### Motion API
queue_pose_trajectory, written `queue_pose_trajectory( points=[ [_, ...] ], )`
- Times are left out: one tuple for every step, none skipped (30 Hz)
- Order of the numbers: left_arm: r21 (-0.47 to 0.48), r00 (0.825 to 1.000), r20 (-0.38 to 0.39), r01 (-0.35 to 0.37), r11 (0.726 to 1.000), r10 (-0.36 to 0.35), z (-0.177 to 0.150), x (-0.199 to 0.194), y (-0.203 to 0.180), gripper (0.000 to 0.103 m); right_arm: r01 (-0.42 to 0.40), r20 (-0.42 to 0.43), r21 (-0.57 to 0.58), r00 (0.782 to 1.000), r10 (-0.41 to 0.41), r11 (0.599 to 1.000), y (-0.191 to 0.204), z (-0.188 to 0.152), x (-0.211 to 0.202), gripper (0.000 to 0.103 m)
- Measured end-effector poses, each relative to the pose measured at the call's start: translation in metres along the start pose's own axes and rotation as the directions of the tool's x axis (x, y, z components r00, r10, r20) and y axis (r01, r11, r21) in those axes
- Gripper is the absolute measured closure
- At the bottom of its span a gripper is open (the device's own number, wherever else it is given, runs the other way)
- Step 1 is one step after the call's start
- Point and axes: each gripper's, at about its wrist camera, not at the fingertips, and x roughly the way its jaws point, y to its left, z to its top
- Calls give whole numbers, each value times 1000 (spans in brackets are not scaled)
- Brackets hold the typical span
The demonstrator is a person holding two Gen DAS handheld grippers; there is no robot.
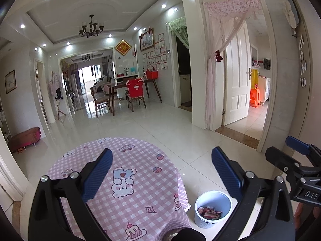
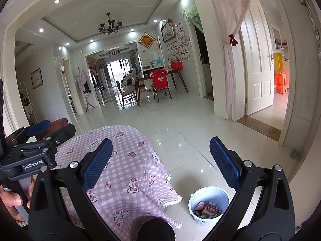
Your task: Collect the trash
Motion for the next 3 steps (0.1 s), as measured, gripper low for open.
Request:
queue_pose_trajectory(
  points=[
    [-6, 1000, -8, 2, 1000, -2, -1, 5, 4, 6, 2, -7, -2, 1000, -2, 1000, 1, 2, 5, 8],
    [-9, 1000, -14, 1, 1000, -1, -3, 8, 7, 6, 3, -16, -6, 1000, -3, 1000, 5, 1, 9, 8],
    [-12, 1000, -23, -2, 1000, 2, -6, 13, 12, 6, 4, -28, -11, 1000, -4, 1000, 10, -1, 15, 8]
  ],
)
